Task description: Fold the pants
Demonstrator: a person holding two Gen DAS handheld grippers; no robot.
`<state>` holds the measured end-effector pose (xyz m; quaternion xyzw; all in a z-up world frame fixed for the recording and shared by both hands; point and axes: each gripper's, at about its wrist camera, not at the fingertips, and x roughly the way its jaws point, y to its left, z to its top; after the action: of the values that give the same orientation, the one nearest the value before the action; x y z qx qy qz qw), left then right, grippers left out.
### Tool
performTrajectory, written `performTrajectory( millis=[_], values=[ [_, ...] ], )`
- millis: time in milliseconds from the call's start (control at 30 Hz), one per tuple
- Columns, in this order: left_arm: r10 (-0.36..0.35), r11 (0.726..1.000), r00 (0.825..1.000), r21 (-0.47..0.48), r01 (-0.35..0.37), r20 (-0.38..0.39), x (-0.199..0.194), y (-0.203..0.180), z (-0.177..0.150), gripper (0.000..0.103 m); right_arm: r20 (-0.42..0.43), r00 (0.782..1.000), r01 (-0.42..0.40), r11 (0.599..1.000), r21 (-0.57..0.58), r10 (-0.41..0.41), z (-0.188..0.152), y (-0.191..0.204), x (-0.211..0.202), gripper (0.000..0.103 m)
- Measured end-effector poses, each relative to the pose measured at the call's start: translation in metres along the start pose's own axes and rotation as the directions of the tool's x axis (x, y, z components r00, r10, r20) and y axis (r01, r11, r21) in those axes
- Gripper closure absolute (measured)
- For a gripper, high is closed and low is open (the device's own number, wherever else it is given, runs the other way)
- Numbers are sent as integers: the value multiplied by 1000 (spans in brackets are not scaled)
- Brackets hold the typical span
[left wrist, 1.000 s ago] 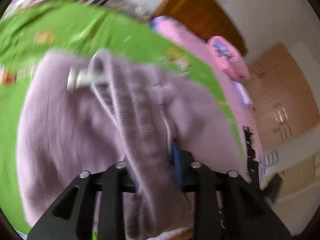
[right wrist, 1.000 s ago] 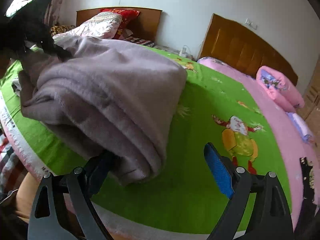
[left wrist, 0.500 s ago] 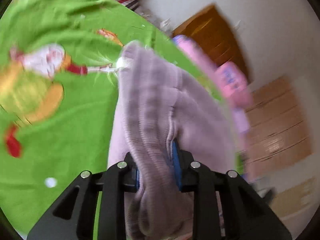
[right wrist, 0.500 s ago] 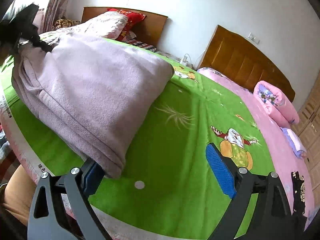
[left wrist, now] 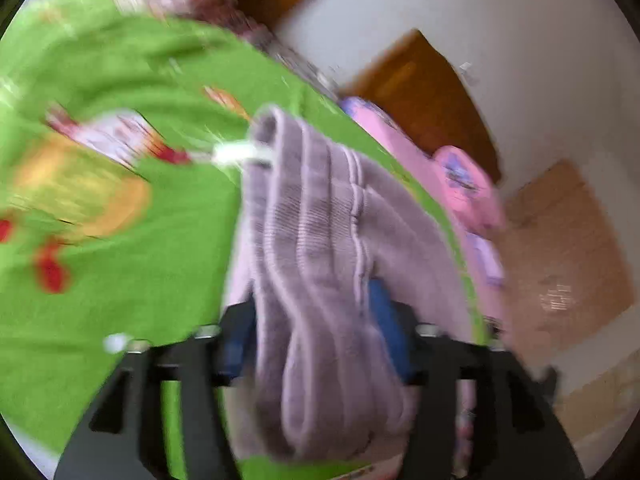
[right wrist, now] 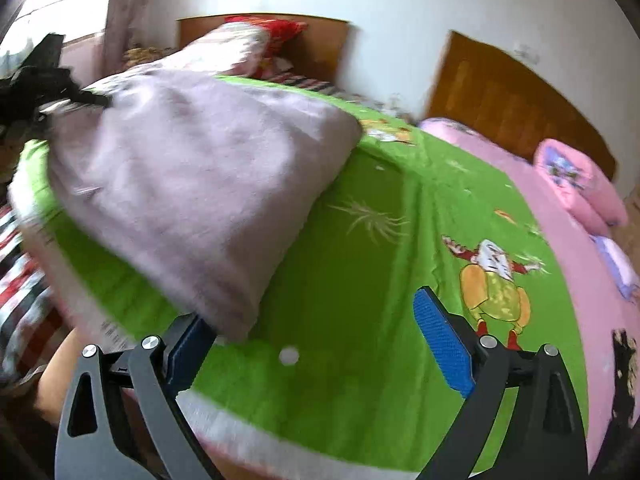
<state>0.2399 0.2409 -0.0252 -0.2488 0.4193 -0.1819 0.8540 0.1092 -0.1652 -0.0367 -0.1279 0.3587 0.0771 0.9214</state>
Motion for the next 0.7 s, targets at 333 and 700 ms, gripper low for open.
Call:
performTrajectory(
  millis=[333,700],
  values=[
    [190,844,949,452,-288,250,-32,-138,-63,7,149,972,-210,955,211,181,40,-33,-14,12],
    [363,745,908,520,-417,209,17,-138,-86,7,-19,946,-319,941,115,324,42,-31,8,12]
  ],
)
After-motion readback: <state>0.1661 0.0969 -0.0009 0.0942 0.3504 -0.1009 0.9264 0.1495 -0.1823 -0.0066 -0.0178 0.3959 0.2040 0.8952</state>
